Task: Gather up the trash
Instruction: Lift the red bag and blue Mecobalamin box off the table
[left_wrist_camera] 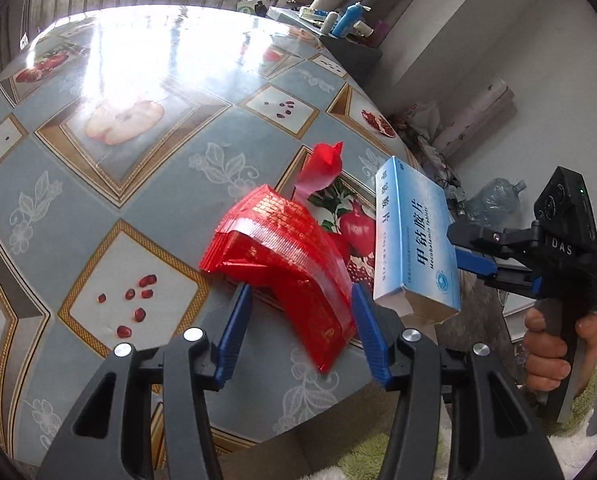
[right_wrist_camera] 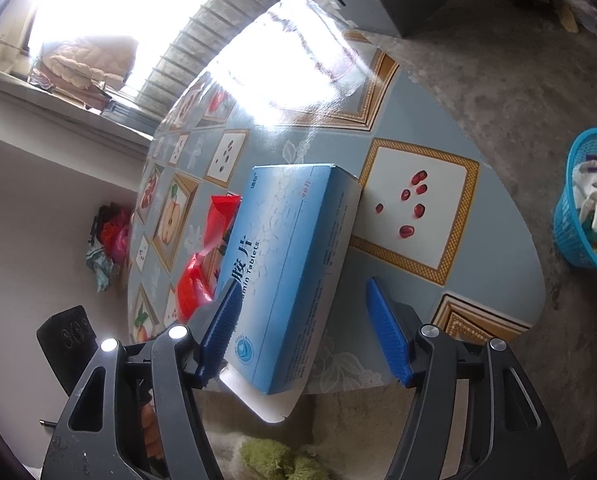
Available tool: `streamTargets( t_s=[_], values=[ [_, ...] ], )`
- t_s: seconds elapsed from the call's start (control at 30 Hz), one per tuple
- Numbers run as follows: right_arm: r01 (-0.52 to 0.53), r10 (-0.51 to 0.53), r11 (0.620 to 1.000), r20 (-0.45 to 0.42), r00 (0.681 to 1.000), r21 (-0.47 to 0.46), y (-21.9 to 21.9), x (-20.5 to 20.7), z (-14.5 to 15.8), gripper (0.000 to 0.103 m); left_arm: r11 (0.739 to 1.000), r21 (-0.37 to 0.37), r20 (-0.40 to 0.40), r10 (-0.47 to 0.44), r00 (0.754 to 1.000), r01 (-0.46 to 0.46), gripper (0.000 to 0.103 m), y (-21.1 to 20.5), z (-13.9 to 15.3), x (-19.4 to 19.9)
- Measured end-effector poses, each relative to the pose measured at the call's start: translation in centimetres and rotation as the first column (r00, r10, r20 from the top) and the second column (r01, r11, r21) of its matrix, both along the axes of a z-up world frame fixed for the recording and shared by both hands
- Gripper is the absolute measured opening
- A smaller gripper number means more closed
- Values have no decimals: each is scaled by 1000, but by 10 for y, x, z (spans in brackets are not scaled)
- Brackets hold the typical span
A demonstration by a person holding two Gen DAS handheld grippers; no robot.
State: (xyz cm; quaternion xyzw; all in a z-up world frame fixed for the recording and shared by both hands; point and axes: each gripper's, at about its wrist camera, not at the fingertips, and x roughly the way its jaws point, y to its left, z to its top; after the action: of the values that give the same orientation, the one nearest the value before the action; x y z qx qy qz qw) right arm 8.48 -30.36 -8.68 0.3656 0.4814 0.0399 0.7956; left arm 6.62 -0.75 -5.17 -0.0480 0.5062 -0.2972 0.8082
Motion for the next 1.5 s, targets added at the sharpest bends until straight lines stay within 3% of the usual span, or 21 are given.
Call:
streamTargets(
  t_s=[0.2, 0.37, 0.5, 0.73, 0.93, 1.1, 1.23, 1.5],
  values=[
    [12, -13, 996, -9, 1000, -87, 16, 6, 4, 62, 994, 111, 114, -10, 993, -3, 39, -19, 0, 11],
    [15, -19, 986, -21, 1000, -166, 25, 11, 6, 62, 981, 193, 220, -47, 974, 3, 30, -31, -3, 15],
    [42, -48, 978, -24, 999, -203, 32, 19, 10, 76, 973, 230, 268, -69, 961, 6, 25, -33, -4, 20],
    [20, -40, 950, -57, 998, -312, 58, 40, 7, 88, 977, 213, 274, -72, 959, 12, 21, -21, -4, 32],
    [-62, 32, 881, -72, 997, -469, 75, 46, 4, 88, 979, 201, 266, -77, 961, 22, 18, -18, -4, 34],
    [-112, 80, 867, -87, 993, -485, 65, 37, 4, 88, 979, 201, 267, -69, 961, 15, 17, -20, -3, 33],
    [-108, 77, 875, -85, 993, -471, 63, 33, 4, 78, 979, 203, 268, -65, 961, 9, 17, -20, -4, 31],
    [-126, 109, 875, -63, 992, -468, 72, 25, 9, 72, 978, 206, 273, -63, 960, 5, 11, -22, -1, 28]
  ],
)
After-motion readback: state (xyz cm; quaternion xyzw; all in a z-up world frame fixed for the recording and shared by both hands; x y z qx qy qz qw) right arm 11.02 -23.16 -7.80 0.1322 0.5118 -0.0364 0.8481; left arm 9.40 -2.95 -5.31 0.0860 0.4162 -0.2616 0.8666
